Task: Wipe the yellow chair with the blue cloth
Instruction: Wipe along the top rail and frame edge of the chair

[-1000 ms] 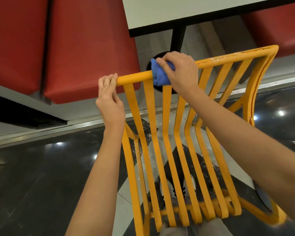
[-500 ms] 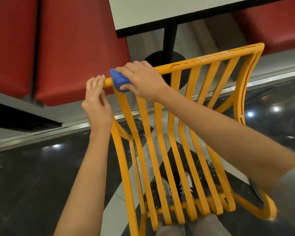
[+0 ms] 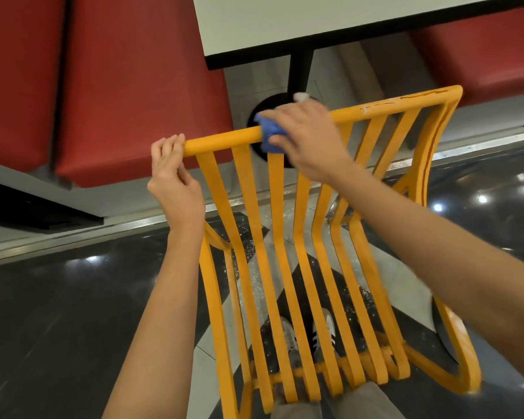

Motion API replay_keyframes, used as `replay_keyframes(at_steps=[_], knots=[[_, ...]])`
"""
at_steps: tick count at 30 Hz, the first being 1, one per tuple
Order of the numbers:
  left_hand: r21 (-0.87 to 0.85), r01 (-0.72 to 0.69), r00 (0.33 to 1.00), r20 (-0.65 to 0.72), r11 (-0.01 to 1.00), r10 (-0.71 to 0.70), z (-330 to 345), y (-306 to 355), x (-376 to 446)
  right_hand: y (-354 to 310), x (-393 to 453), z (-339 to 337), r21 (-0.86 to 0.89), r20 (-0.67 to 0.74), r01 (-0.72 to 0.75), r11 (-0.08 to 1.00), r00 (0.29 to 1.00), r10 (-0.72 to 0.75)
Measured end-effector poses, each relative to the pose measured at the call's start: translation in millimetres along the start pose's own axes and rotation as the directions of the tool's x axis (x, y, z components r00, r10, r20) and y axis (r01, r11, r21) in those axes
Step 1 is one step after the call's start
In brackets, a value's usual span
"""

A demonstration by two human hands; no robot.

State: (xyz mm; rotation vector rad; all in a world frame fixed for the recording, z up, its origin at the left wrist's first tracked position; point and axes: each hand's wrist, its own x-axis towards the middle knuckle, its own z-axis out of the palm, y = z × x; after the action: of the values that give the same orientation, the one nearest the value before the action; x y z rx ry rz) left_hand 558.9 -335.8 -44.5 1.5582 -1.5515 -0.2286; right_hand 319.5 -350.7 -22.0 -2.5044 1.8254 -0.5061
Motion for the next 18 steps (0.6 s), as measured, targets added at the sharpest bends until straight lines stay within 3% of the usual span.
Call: replay_keyframes(at_steps=[3, 5, 9, 14, 18], knots=[[0.276, 0.059, 0.996, 0.040, 0.959, -0.073, -5, 16, 11, -62, 29, 24, 0.000, 0.002, 0.085, 0.996, 0.996, -0.085], [0.366, 0.065, 0.992, 0.079, 0.928, -0.101, -2, 37, 14, -76, 34, 29, 0.031, -0.043, 0.097, 0.995, 0.994, -0.096], [0.334, -0.063, 0.972, 0.233, 0.940, -0.017, 21, 61, 6, -32, 9, 9, 0.036, -0.084, 0.068, 0.997, 0.994, -0.065], [0.333, -0.149, 0.959, 0.279, 0.931, 0.054, 27, 50, -2, 67, -43, -30, 0.070, -0.123, -0.159, 0.985, 0.978, 0.166], [0.344, -0.213, 0.933, 0.350, 0.914, 0.086, 39, 70, -3, 54, -26, -25, 0.076, -0.087, -0.217, 0.973, 0.971, 0.223]])
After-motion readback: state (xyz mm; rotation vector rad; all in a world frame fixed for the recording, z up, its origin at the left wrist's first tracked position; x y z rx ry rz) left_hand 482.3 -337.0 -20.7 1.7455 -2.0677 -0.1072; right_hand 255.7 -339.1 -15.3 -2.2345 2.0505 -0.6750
